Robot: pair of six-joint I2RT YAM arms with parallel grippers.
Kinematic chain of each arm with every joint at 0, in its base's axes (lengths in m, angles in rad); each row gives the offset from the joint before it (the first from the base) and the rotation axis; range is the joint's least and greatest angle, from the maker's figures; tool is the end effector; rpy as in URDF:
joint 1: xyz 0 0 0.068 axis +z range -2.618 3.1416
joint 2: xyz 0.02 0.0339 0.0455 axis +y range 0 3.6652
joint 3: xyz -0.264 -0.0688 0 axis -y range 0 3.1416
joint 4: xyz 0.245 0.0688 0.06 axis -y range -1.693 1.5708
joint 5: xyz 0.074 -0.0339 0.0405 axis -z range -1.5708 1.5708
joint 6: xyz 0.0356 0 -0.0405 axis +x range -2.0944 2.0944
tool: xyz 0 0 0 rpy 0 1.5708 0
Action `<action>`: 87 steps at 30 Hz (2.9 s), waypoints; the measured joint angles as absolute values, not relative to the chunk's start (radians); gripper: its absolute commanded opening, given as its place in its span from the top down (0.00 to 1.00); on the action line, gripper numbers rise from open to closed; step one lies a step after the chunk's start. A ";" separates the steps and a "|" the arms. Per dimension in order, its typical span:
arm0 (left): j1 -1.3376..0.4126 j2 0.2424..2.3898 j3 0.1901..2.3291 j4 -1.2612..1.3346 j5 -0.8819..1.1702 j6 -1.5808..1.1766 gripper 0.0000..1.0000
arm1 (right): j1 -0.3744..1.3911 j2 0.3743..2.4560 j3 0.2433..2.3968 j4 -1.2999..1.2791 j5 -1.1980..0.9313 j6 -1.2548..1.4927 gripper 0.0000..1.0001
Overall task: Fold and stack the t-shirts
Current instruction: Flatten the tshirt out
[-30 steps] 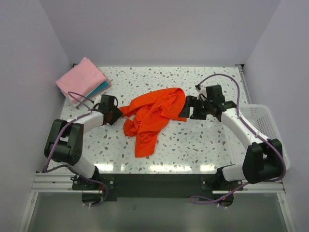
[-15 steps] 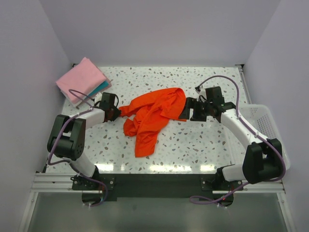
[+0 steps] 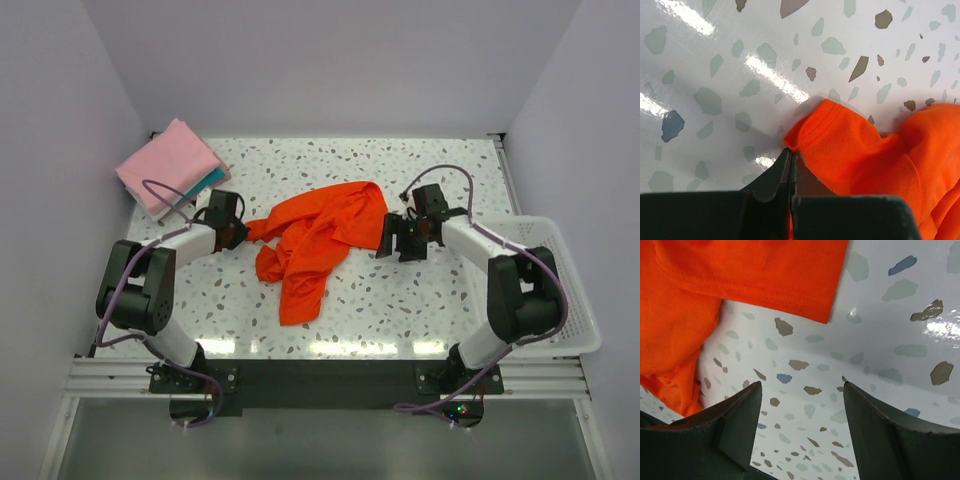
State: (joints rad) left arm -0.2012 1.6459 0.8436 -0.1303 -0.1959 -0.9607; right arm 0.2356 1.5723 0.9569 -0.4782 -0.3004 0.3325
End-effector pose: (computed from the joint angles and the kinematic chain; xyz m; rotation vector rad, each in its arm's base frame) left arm 0.3131 -0.0568 0.1548 -0.9995 2.2859 -0.2473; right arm 0.2938 0.0814 0.1891 0.0316 2.7112 0.5783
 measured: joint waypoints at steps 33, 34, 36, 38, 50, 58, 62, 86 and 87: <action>-0.173 1.470 0.959 -0.241 -0.239 -0.757 1.00 | 0.258 1.877 1.200 -0.474 -0.217 0.341 1.00; -0.168 1.470 0.986 -0.260 -0.242 -0.744 1.00 | 0.258 1.876 1.219 -0.494 -0.208 0.340 1.00; -0.156 1.470 1.052 -0.282 -0.251 -0.719 1.00 | 0.252 1.876 1.280 -0.539 -0.185 0.339 1.00; -0.137 1.468 1.124 -0.300 -0.257 -0.696 1.00 | 0.236 1.873 1.361 -0.583 -0.171 0.339 1.00; 0.024 1.312 1.377 -0.339 -0.303 -0.580 1.00 | 0.012 1.801 1.899 -0.743 -0.132 0.337 1.00; 0.029 1.273 1.470 -0.357 -0.302 -0.537 1.00 | 0.036 1.795 2.049 -0.820 -0.129 0.332 1.00; 0.029 1.243 1.504 -0.386 -0.302 -0.530 1.00 | 0.036 1.766 2.060 -0.826 -0.123 0.332 1.00; 0.032 1.093 1.995 -0.430 -0.259 -0.326 1.00 | 0.039 1.319 1.959 -0.720 -0.173 0.457 1.00; 0.032 1.093 2.005 -0.430 -0.257 -0.321 1.00 | 0.041 1.308 1.945 -0.719 -0.177 0.466 1.00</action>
